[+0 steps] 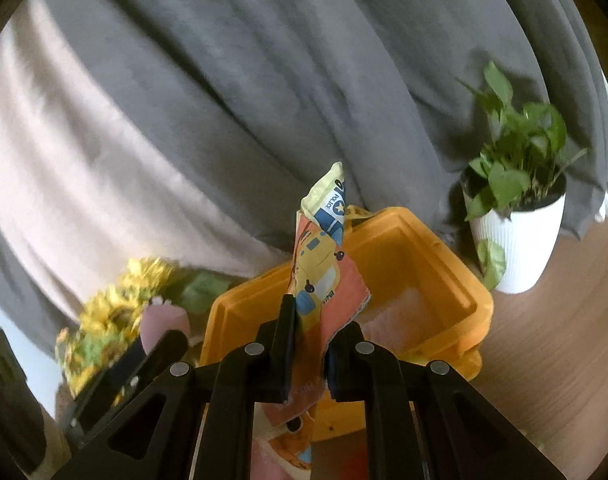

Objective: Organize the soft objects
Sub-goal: 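Carry the sponge and the cloth with both tools over the orange crate, then open both tools to drop the sponge and cloth into the crate, then lift both open tools away from the crate toward the remaining toys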

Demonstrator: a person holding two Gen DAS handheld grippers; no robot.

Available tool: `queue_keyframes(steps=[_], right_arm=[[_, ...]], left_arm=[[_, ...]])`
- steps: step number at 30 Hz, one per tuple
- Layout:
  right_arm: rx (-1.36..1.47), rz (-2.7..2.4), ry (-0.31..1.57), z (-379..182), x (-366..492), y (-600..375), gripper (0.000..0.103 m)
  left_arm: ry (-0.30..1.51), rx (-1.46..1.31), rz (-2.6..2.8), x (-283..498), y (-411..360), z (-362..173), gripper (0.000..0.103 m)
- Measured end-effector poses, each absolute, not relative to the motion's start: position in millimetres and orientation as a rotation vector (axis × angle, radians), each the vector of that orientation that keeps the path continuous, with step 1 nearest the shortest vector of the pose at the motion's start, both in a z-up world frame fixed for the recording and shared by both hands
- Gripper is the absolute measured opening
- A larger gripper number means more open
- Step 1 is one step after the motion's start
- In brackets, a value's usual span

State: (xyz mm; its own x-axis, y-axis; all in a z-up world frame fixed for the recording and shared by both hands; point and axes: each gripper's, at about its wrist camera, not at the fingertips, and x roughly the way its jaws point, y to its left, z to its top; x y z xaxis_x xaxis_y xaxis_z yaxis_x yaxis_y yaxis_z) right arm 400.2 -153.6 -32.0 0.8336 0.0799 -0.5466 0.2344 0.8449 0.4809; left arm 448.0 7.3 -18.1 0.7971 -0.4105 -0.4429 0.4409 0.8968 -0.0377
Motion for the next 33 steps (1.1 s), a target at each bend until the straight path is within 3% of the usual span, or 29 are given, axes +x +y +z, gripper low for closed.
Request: queue_keyframes(steps=[13,24,26,29,33], right_arm=[[0.775,-0.238,0.594,-68,453,-174,0.017],[0.789,-0.244,0.697,-101,483,-169,0.018],[0.777,-0.25,0.712,-104,485,-168,0.034],[0.76,-0.24,0.708,-100,485,-166,0.049],[0.74,-0.252,0.708,-95,479,-167,0.055]], left_arm=[[0.587,0.135,-0.453,515,-15,-49,0.035],[0.665,0.149,-0.465,536,-17,-71,0.036],[0.674,0.141,-0.472,537,-16,-72,0.036],[0.665,0.133,-0.474,535,-16,-70,0.044],[0.663,0.107,-0.456,532,-11,-69,0.045]])
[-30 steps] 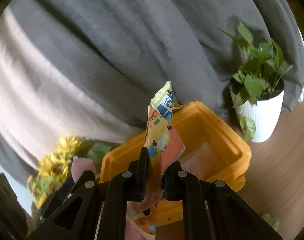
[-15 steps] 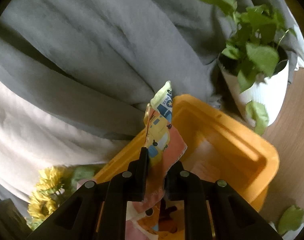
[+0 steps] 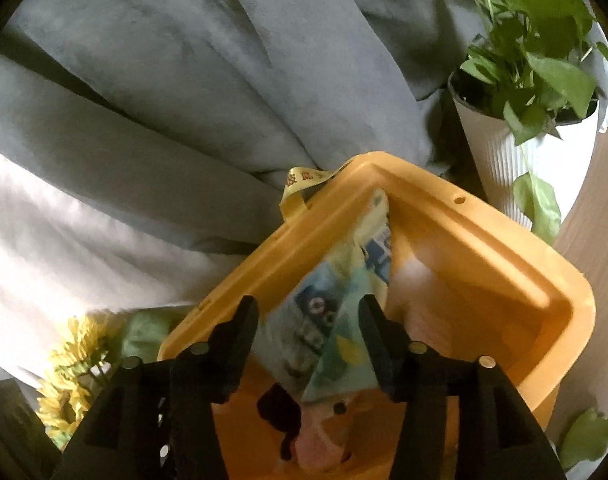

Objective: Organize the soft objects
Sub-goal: 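Lift both open tools away from the crate toward the remaining toys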

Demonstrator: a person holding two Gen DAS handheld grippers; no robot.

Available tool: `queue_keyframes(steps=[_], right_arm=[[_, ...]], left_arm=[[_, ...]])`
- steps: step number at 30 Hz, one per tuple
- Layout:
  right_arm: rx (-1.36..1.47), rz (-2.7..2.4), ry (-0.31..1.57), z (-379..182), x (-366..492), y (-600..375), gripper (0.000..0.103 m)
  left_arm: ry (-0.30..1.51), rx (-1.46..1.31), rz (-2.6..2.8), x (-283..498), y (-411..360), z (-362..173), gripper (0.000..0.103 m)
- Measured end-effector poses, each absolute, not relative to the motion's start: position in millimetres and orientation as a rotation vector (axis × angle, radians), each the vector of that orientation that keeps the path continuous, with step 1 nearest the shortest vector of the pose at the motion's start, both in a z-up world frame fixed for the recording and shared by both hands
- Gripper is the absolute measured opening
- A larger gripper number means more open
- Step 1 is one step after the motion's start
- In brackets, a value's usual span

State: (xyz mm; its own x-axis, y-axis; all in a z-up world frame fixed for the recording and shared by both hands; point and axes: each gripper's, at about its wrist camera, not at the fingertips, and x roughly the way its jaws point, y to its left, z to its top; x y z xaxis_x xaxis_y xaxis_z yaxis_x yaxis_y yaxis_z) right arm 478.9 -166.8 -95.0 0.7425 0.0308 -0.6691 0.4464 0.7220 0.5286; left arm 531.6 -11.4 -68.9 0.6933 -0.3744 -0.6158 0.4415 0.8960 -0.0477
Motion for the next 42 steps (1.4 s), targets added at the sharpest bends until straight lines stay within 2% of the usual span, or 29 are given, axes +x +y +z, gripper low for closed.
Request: queue_keyframes(steps=[16,30,37,42], right_arm=[[0.659,-0.23,0.715,-75,454,-163,0.055],[0.552,-0.219,0.686,-42,390,-156,0.055],[0.513,-0.22,0.687,-34,350,-155,0.055],[0.482,-0.254,0.675,-28,320,-158,0.064]], left_arm=[[0.62,0.058,-0.39,495,3,-33,0.046],[0.553,0.046,-0.337,426,15,1,0.054],[0.517,0.073,-0.333,386,19,9,0.067],[0.495,0.084,-0.336,361,19,13,0.079]])
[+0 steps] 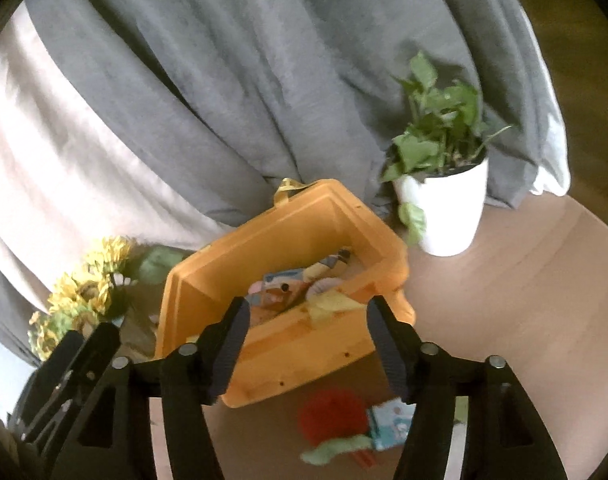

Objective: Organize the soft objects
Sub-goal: 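Lift both open tools away from the crate toward the remaining toys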

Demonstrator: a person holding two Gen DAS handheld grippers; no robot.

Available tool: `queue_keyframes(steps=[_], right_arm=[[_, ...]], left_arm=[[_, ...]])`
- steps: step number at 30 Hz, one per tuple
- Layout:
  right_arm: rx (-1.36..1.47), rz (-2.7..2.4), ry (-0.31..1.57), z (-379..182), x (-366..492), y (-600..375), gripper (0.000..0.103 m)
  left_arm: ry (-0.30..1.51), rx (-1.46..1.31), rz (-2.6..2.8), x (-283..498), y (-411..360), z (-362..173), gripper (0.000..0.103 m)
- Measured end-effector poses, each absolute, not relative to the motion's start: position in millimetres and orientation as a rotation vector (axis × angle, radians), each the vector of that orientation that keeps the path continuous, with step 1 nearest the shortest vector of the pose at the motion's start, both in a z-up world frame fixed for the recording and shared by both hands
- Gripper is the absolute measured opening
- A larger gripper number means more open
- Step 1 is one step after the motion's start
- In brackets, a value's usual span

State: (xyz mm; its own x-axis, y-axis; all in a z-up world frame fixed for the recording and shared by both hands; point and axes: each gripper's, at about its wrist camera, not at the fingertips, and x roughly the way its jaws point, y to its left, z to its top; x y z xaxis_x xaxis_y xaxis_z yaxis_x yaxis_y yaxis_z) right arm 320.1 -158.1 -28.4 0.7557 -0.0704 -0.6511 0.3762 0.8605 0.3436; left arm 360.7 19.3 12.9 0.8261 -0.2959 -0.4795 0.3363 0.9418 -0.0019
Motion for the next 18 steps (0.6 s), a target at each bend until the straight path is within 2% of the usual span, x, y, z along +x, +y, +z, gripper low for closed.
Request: queue_keyframes(steps=[4,10,18], right_arm=[[0.473,-0.296,0.666,-24,297,-164,0.07],[0.444,-0.326,0.669,-24,270,-169,0.07],[0.397,-0.388,0.672,-33,238,-175,0.07]], left_arm=[[0.488,0.088,-0.35,341,17,11,0.084],[0.498,0.088,-0.398,321,11,6,0.09],[0.486,0.067,-0.393,298,12,-8,0.092]])
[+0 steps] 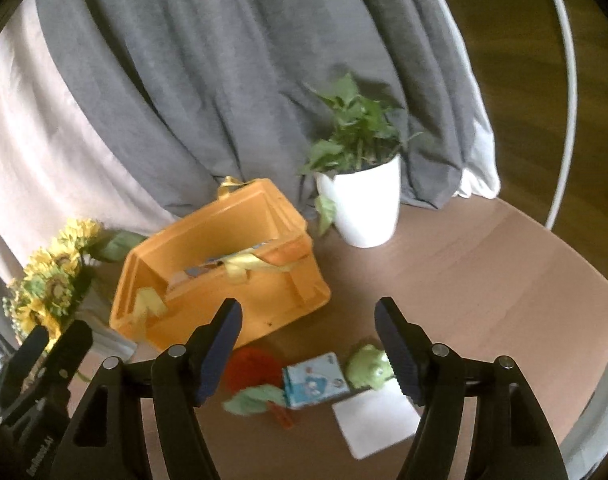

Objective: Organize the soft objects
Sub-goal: 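Lift both open tools away from the crate toward the remaining toys, then grasp the red-green fuzzy toy with the left tool while the right tool grasps the white napkin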

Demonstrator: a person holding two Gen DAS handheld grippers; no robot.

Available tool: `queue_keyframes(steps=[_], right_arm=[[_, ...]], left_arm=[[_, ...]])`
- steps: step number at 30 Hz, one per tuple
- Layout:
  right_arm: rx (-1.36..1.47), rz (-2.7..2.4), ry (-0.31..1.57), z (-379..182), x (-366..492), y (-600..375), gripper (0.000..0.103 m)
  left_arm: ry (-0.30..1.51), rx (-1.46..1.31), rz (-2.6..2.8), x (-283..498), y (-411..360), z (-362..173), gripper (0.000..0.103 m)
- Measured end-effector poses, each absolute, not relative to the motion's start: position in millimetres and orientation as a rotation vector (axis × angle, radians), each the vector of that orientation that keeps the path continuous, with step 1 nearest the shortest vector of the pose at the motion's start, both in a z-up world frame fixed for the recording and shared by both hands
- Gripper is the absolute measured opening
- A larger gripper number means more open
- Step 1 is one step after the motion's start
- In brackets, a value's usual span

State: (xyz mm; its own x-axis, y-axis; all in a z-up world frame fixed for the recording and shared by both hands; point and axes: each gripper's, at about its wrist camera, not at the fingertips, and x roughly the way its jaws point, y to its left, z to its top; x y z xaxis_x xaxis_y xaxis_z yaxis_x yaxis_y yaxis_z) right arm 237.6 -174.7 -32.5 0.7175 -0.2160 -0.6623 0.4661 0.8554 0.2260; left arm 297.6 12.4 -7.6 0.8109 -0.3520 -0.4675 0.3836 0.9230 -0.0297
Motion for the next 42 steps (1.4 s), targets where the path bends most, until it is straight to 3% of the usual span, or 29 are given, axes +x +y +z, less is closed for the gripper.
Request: queue_keyframes(steps=[16,42], right_arm=[[0.255,-0.416,0.718,-71,189,-163,0.07],[0.25,-0.478,0.829,-148,209,-165,0.07]], left_arm=[[0.365,0.173,-0.376,256,5,-34,0.094],[0.609,0.137,-0.426,316,-15,-110,0.094]])
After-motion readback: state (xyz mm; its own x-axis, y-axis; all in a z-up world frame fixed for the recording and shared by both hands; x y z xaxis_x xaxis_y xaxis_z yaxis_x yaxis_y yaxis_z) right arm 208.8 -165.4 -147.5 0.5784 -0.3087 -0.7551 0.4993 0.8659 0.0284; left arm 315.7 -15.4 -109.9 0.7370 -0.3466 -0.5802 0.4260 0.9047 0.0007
